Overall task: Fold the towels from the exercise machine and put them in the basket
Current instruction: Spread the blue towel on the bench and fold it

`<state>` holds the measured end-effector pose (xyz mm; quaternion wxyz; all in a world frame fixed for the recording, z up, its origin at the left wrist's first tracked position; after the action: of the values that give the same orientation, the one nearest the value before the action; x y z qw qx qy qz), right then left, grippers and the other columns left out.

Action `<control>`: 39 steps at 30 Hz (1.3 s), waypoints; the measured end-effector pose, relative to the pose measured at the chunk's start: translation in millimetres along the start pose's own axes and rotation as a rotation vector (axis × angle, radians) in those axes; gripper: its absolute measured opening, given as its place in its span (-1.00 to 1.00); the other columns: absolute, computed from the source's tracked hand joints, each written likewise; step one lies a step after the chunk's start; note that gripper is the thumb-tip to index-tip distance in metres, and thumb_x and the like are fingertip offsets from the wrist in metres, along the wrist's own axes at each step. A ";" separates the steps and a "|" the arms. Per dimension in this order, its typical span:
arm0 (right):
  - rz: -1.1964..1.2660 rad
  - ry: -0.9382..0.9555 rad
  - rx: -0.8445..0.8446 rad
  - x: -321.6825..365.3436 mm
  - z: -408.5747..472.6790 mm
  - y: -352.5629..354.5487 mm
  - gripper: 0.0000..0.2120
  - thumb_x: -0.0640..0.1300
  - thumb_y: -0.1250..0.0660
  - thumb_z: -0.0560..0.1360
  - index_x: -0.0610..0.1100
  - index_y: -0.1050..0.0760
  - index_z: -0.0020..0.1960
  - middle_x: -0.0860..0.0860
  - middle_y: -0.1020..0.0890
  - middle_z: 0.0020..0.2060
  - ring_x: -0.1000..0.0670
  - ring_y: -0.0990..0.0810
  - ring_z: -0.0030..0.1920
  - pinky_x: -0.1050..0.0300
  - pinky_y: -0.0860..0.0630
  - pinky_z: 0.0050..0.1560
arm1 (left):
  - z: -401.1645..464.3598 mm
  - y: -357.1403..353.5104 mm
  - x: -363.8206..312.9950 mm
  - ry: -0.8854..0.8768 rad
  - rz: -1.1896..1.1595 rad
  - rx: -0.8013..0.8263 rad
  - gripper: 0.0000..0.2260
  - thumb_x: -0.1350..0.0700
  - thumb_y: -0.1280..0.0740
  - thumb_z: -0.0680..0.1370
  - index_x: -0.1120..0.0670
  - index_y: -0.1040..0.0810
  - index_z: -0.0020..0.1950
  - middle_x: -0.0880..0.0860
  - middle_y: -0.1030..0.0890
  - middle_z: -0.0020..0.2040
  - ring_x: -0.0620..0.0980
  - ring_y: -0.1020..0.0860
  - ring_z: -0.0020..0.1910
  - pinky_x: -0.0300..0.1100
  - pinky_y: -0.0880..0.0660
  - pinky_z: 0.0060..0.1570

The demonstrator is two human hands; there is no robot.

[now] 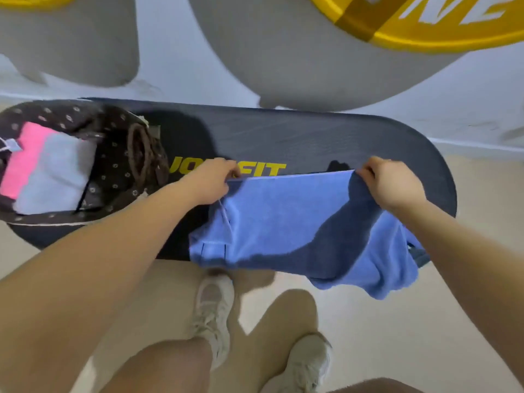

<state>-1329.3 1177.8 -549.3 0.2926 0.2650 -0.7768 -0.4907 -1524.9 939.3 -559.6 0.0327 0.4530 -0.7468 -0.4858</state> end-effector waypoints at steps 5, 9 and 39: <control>-0.081 -0.002 -0.155 -3.0 54.8 -37.8 -0.71 -0.09 -0.06 0.61 -0.30 -0.42 0.03 -0.27 -0.54 0.01 -0.29 -0.50 -0.01 0.01 -0.32 -0.17 | 43.6 -17.3 51.6 0.082 -0.035 -0.181 -0.72 0.33 -0.14 0.49 0.12 -0.56 0.06 0.17 -0.60 0.09 0.13 -0.52 0.07 -0.16 -0.37 -0.06; -0.115 -0.039 -0.334 17.6 88.0 -39.3 -0.76 -0.18 -0.05 0.60 -0.34 -0.40 0.02 -0.32 -0.53 -0.02 -0.28 -0.46 -0.07 -0.02 -0.25 -0.15 | 72.8 -0.3 58.9 0.122 -0.149 -0.548 -0.71 0.33 -0.11 0.50 0.08 -0.51 0.09 0.14 -0.56 0.09 0.15 -0.50 0.05 -0.09 -0.40 0.00; -0.167 0.581 -0.211 273.3 96.1 -105.2 -0.80 -0.32 -0.06 0.55 -0.25 -0.33 0.14 -0.19 -0.50 0.07 -0.24 -0.51 -0.10 0.04 -0.30 -0.25 | -42.3 -100.3 128.3 -0.146 0.560 -0.578 -0.83 0.31 -0.08 0.34 0.12 -0.41 -0.32 0.07 -0.49 -0.29 0.09 -0.46 -0.22 -0.14 -0.25 -0.23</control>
<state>-1573.1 1005.5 -626.0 0.4867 0.4249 -0.5812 -0.4947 -1514.9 807.2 -663.3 0.2367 0.1685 -0.6742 -0.6790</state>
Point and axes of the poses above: each hand's wrist, its own z-axis towards the middle knuckle, its own y-axis out of the back of the hand, x = y × z, the point moved 1 cm from there along z, towards the middle knuckle
